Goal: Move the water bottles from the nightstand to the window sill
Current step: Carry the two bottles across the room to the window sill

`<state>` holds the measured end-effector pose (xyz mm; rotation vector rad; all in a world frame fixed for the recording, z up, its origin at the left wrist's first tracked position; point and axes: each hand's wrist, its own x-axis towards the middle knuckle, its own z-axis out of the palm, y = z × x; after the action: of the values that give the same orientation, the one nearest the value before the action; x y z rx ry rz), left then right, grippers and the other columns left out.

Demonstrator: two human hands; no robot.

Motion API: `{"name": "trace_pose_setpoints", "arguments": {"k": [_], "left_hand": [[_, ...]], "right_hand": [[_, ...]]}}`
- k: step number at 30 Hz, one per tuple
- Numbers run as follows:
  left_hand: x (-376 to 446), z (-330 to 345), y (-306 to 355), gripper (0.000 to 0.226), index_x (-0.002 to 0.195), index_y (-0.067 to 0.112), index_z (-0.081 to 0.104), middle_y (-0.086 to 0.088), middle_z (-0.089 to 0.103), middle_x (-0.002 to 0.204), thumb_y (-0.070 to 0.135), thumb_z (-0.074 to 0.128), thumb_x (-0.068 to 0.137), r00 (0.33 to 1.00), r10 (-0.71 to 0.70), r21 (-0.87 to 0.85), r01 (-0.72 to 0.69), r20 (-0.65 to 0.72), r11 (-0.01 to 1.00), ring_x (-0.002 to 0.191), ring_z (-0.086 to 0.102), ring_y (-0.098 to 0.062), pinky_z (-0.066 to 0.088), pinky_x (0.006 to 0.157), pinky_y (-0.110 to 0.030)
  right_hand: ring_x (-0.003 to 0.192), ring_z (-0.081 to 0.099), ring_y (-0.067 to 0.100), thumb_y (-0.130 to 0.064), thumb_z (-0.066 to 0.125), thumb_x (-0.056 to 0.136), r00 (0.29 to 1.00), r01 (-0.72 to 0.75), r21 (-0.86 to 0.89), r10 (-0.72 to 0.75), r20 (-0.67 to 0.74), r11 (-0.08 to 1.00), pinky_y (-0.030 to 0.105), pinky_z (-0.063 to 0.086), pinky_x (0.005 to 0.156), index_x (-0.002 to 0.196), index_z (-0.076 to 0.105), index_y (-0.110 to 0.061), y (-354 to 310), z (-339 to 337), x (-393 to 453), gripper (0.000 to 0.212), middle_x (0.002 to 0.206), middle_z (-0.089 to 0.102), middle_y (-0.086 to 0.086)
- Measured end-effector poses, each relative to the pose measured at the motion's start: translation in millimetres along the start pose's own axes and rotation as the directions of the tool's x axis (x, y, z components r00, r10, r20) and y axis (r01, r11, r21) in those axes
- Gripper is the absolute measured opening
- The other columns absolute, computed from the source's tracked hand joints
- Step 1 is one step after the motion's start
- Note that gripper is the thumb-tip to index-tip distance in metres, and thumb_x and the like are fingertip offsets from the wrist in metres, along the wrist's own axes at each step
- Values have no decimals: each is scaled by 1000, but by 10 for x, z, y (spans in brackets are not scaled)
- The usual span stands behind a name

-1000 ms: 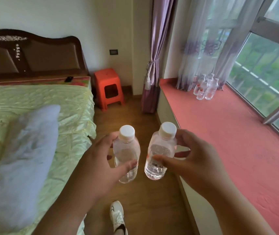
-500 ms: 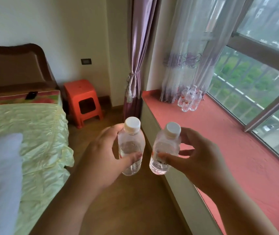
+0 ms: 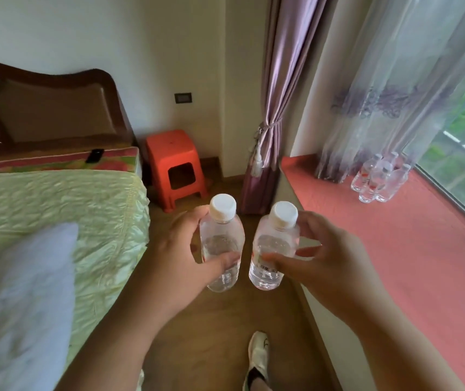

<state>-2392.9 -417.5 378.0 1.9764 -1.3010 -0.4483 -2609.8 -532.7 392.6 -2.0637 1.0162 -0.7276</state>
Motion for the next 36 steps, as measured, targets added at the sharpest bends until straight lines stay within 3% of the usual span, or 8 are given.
{"name": "trace_pose_setpoints", "arguments": {"k": [3,7,13,21,26,29,32,36], "left_hand": [[318,-32,-37,79,133,59,37,41,45,127,72,78,67,999,-22,38,23,-39,999,115,55,0,49,92,-24],[798,-110,-5,69,118,76,31,57,36,121,70,78,68,994,-47,41,51,-96,998,110,53,12,42,82,-12],[1392,-58,-66,75,132,61,41,39,51,127,72,75,67,977,-77,28,84,-198,996,111,53,12,50,86,-21],[2308,54,-274,74,132,60,40,37,49,131,73,73,67,988,-79,41,85,-135,996,118,54,4,53,96,-35],[3212,129,-386,73,132,56,43,32,53,131,67,79,69,1000,10,42,-10,-13,999,121,54,0,50,100,-38],[3846,149,-362,74,134,51,46,29,53,132,66,79,69,992,96,29,-99,76,995,123,52,1,47,103,-40],[4425,239,-303,75,133,49,47,29,54,130,68,79,68,966,202,19,-207,161,978,121,52,3,46,102,-33],[4962,545,-112,73,131,48,49,31,53,126,66,80,68,894,332,-41,-336,303,941,118,52,4,46,98,-29]], "right_hand": [[87,65,-10,-52,90,61,998,43,20,-44,38,999,9,51,70,117,57,-52,76,57,524,65,107,63,-38],[96,64,-9,-51,90,61,991,89,51,-94,99,995,13,55,76,125,59,-43,126,62,1254,71,111,65,-31],[98,61,-13,-51,91,59,973,158,68,-167,159,985,5,49,76,124,59,-45,235,97,2131,72,106,65,-33],[97,56,-21,-56,88,59,979,130,52,-136,151,990,-3,41,66,111,49,-60,447,212,2924,65,99,54,-52],[92,59,-19,-53,89,60,998,37,10,-37,47,999,1,45,64,101,48,-66,612,213,3404,60,99,53,-54],[91,60,-17,-56,89,59,996,-43,-22,41,-76,999,1,46,65,110,52,-59,703,120,3680,63,101,57,-49],[90,62,-14,-57,89,59,968,-137,-39,125,-216,990,1,46,64,121,52,-52,785,19,3858,72,100,61,-42],[87,67,-5,-50,90,59,891,-264,26,254,-377,964,19,56,71,121,59,-45,999,-117,3848,69,106,67,-30]]}}
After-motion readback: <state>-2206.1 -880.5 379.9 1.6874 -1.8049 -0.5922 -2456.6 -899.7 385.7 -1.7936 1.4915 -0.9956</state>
